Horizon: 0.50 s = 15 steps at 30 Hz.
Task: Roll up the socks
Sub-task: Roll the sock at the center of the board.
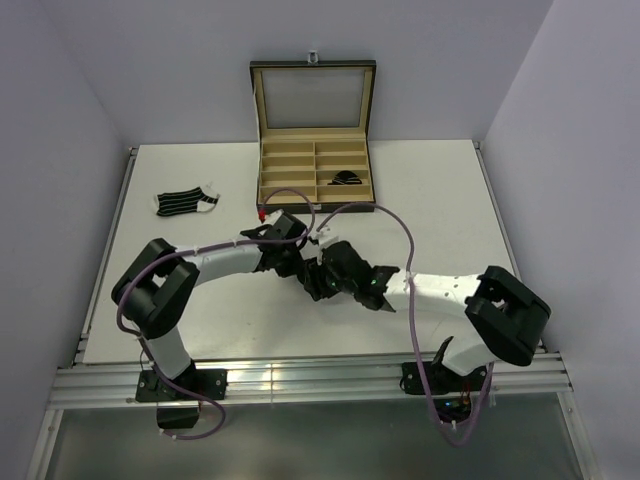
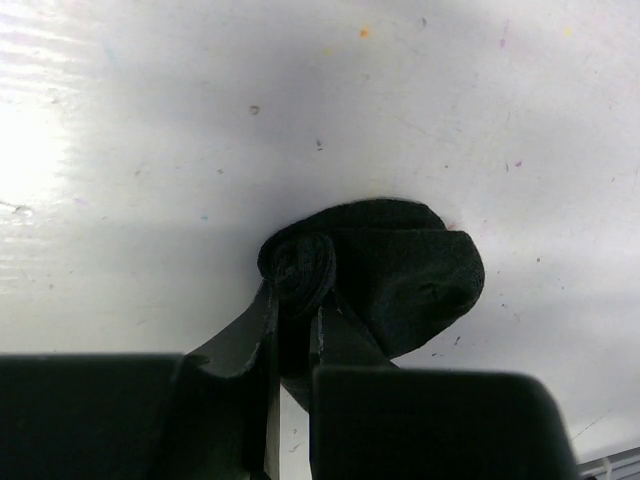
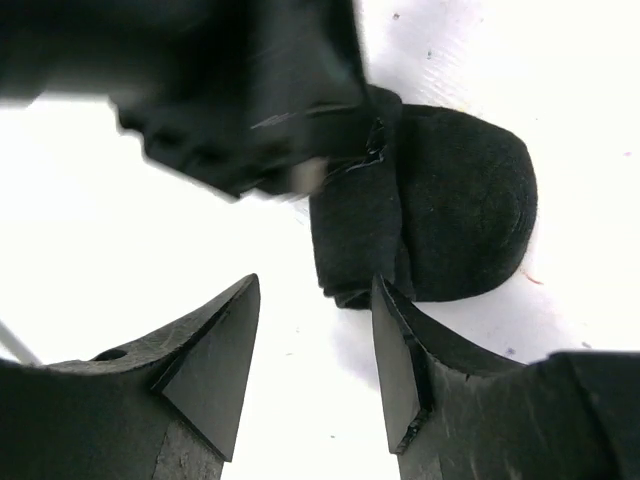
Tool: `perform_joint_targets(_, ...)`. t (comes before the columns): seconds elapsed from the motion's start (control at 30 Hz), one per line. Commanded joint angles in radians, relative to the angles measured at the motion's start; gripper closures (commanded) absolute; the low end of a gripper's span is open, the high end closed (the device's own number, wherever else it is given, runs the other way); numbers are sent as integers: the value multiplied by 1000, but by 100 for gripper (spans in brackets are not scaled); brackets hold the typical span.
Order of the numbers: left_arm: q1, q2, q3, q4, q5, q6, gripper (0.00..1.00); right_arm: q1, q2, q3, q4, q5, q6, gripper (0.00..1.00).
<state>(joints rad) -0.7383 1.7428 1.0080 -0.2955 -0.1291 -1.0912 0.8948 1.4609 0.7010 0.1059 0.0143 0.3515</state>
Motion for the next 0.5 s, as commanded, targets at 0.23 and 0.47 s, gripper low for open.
perform_joint_targets(0.23,1,103,64,-137,49,117,100,255,41,8,90,552,-206,44)
perform_joint_targets(0.47,1,113,73,-139,68,137,100,296,121,63,80,598,-256,44)
